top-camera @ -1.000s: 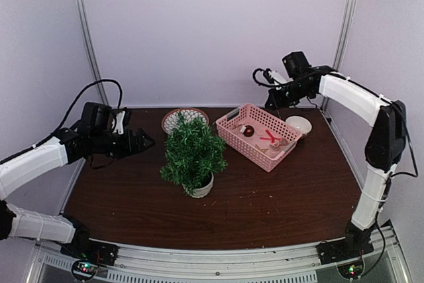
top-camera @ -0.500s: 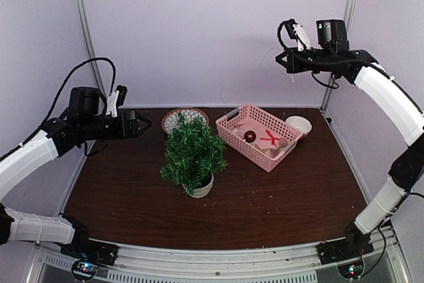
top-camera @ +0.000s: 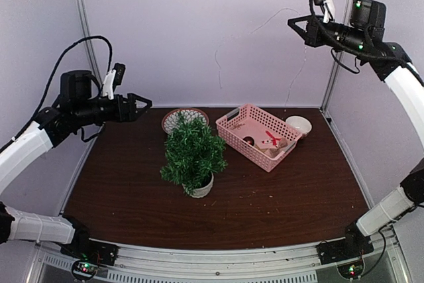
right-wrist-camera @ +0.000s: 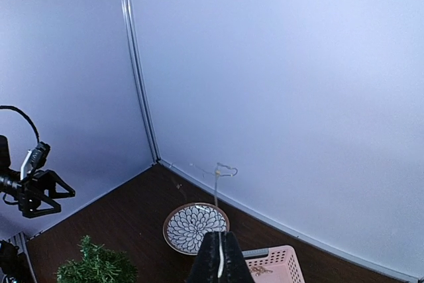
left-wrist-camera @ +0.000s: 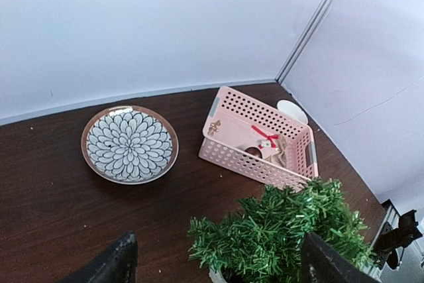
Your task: Decorate the small christmas tree
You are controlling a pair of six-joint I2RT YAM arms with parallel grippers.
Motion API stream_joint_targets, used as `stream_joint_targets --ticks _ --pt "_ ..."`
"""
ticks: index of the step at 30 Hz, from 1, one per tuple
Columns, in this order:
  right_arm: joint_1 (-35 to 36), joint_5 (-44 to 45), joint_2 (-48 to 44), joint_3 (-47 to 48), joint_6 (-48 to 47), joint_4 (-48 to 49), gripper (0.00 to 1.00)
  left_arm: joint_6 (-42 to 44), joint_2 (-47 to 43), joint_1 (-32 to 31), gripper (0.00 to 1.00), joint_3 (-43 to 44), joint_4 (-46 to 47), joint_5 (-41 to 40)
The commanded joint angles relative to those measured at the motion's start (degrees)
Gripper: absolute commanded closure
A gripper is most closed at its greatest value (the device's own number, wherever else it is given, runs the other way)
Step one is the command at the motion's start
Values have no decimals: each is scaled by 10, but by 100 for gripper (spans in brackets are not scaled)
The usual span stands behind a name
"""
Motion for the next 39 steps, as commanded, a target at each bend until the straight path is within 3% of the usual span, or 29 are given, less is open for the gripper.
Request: stream_joint_targets --ticks 1,11,30,34,39 --pt "9 -34 -29 32 10 20 100 37 13 -14 16 43 48 27" --pt "20 -78 -61 76 16 11 100 88 34 -89 18 52 113 37" --pt "30 -138 -68 154 87 65 100 116 33 -154 22 54 182 86" --pt "34 -151 -77 136 96 71 100 132 26 -180 21 40 213 114" --pt "38 -157 -114 47 102 97 100 155 6 -209 17 -20 273 143"
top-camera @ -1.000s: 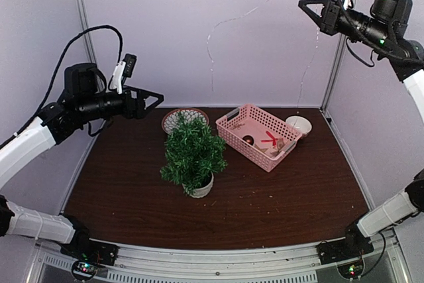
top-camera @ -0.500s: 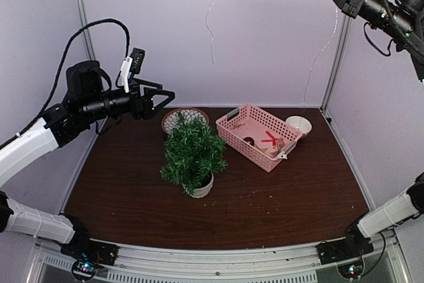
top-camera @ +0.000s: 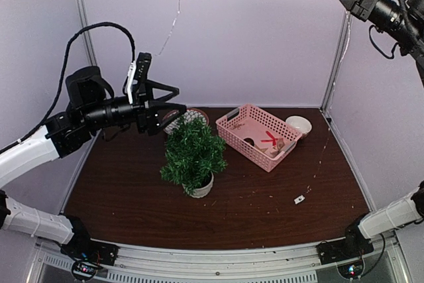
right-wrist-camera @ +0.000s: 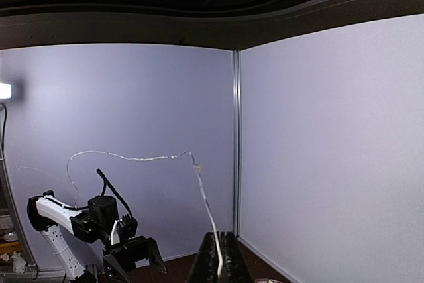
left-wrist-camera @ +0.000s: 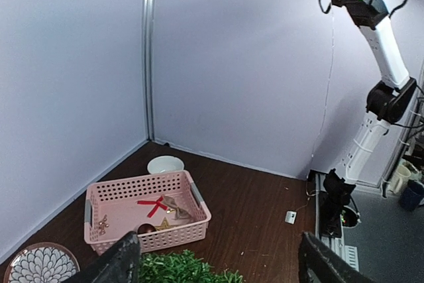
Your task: Decorate the small christmas tree
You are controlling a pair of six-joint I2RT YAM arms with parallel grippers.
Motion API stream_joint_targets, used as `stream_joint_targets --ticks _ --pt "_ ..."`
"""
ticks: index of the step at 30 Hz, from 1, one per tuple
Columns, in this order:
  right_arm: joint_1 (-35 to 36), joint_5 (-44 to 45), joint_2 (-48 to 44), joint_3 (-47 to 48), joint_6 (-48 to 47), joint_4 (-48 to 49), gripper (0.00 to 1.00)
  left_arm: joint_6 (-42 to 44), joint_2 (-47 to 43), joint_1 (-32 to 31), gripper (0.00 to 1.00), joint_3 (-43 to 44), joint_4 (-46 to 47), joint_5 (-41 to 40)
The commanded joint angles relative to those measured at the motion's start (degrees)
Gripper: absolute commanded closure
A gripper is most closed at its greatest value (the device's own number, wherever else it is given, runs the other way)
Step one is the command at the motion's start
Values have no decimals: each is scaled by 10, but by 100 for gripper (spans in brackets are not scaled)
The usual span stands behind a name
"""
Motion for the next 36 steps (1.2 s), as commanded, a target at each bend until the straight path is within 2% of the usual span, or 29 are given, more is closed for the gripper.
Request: stream_joint_targets --ticks 1,7,12,17,27,32,35,36 --pt "7 -19 -38 -77 15 34 100 33 -25 -21 17 -53 82 36" --pt "8 -46 -85 -216 17 65 100 21 -62 -21 16 -118 82 -9" --pt "8 -82 -114 -289 10 73 100 21 -86 -21 15 -155 70 -25" --pt "8 -95 -116 -319 5 73 100 26 -86 -22 8 -175 90 2" --pt "10 -131 -114 -324 21 105 100 32 -46 -38 12 -160 132 -25" --pt "14 -157 -117 -329 35 131 100 30 -16 -48 21 -140 150 -35" --pt "14 -158 -119 -330 34 130 100 21 -5 -52 36 -139 179 -29" --pt "14 -157 -120 -331 34 131 100 18 -3 -54 45 -141 188 -24"
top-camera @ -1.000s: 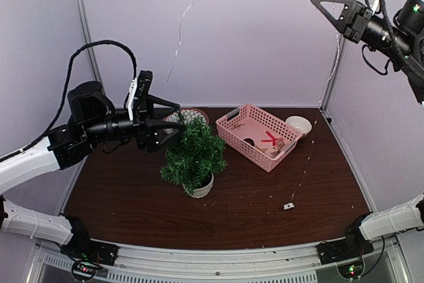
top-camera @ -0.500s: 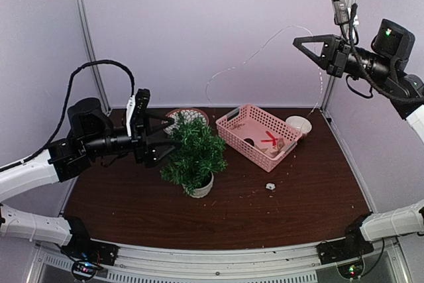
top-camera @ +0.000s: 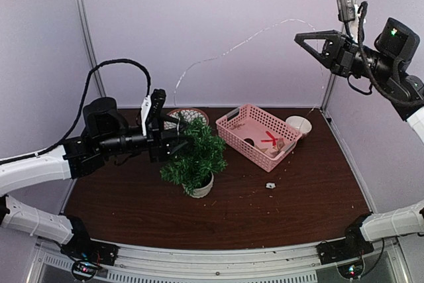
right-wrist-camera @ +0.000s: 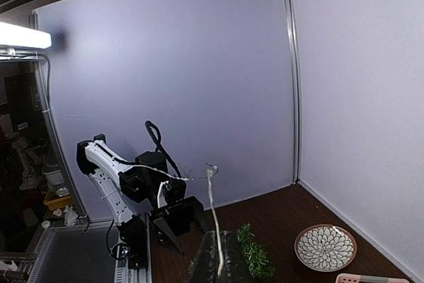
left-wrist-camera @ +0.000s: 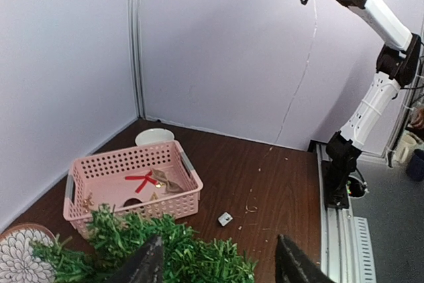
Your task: Decorate the small christmas tree
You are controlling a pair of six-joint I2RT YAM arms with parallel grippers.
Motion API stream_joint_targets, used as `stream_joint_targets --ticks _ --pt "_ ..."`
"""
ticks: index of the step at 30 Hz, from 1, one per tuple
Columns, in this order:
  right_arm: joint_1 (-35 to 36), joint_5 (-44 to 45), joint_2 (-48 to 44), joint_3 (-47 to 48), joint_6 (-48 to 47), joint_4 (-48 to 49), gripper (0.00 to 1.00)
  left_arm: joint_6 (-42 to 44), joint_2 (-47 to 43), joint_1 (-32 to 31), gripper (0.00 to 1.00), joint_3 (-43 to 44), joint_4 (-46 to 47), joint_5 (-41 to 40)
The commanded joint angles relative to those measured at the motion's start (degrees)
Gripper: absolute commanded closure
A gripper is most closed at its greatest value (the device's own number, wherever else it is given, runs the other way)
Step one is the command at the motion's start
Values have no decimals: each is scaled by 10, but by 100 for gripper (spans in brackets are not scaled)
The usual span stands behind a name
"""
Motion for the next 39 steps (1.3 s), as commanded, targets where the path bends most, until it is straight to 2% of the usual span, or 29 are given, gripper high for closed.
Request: stream_joint_targets --ticks 1,3,4,7,11,16,22,26,32,36,39 --pt "5 -17 -13 -6 9 24 100 -7 7 -7 51 17 79 6" --pt "5 -15 -14 -6 4 19 100 -14 7 -10 58 14 96 13" --pt "5 -14 -14 -8 3 18 100 -16 8 -11 56 11 106 19" --pt "5 -9 -14 -10 0 18 100 -13 15 -17 41 14 110 37" --pt "5 -7 -14 -10 -3 17 100 -14 20 -19 39 16 109 34" --pt "5 -2 -13 -9 -5 15 100 -24 26 -23 36 19 124 68" --pt "5 -1 -15 -11 -1 18 100 -24 40 -36 70 26 126 85" --pt "5 3 -18 -12 -3 14 100 -30 32 -38 100 18 138 73" --pt "5 54 -32 -27 -31 -14 100 -33 -9 -38 100 -5 121 29" --pt "5 119 -37 -77 -51 -41 100 -31 -57 -37 100 -14 44 -11" --pt "5 122 -40 -138 -55 -34 100 -30 -94 -38 100 -16 -28 -45"
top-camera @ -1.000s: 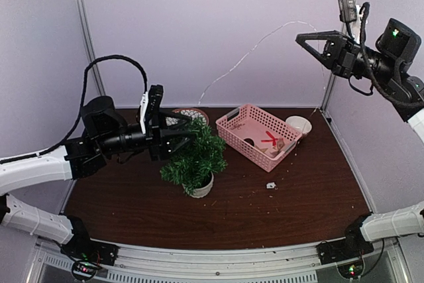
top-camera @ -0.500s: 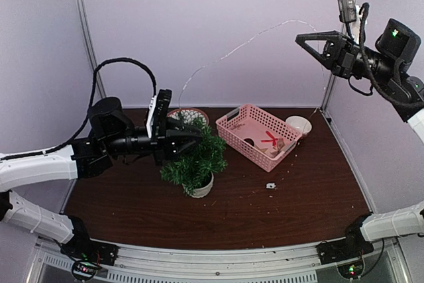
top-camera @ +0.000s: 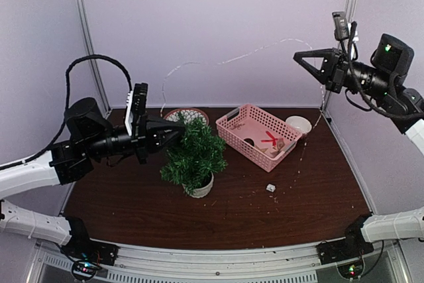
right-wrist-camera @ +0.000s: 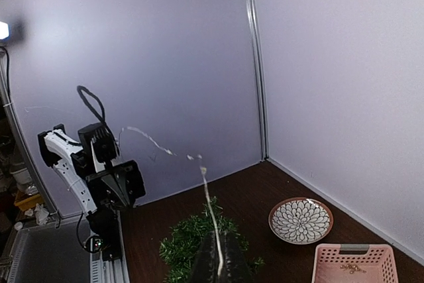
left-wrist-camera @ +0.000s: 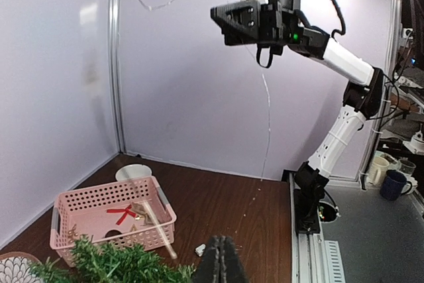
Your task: Decorate the small christmas tree
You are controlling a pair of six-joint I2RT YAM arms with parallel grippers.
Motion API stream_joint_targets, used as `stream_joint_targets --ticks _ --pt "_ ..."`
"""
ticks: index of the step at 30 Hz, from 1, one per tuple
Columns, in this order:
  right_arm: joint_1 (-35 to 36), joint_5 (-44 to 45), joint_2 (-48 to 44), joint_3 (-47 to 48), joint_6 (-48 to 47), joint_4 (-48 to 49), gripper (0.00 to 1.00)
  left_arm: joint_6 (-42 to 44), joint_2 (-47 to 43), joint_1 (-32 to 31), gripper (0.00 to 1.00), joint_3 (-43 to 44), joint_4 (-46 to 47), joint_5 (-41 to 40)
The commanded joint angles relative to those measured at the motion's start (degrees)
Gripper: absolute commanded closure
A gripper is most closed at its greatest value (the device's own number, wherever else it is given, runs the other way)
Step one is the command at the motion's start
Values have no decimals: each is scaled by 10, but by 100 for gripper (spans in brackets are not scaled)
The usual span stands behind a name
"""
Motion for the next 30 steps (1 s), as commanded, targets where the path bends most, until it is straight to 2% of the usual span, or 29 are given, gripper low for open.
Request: stream_joint_targets --ticks 1,3,5,6,7,8,9,10,12,14,17,20,23,28,30 --pt "2 43 -4 -91 -21 -10 100 4 -54 -2 100 -7 -96 -61" --pt "2 37 -19 -139 -28 7 97 12 -67 -1 100 5 -137 -71" --pt "2 24 -36 -177 -37 19 89 25 -67 -2 100 21 -168 -69" --pt "2 13 -42 -191 -43 21 81 32 -63 -1 100 32 -194 -63" --pt "2 6 -47 -200 -50 18 66 40 -57 -2 100 43 -214 -56" --pt "2 5 -50 -206 -57 11 45 49 -50 -2 100 57 -230 -48" --pt "2 6 -50 -209 -69 1 33 59 -40 -1 100 69 -246 -37" --pt "2 9 -48 -207 -82 -15 26 68 -31 -2 100 83 -261 -26" --pt "2 17 -40 -194 -110 -42 17 86 -13 -1 100 107 -286 -1" --pt "3 16 -23 -169 -134 -68 12 102 1 -1 100 125 -303 26" --pt "7 -25 3 -135 -136 -49 8 114 14 -2 100 145 -318 60" --pt "37 -78 38 -108 -125 -8 9 114 28 -1 100 165 -326 76" --pt "85 -101 78 -79 -130 -7 10 106 34 -1 100 168 -305 77" --pt "166 -73 111 -78 -144 -25 8 85 40 -2 100 161 -265 60" --pt "184 -62 118 -95 -128 -3 8 77 41 -1 100 154 -245 57"
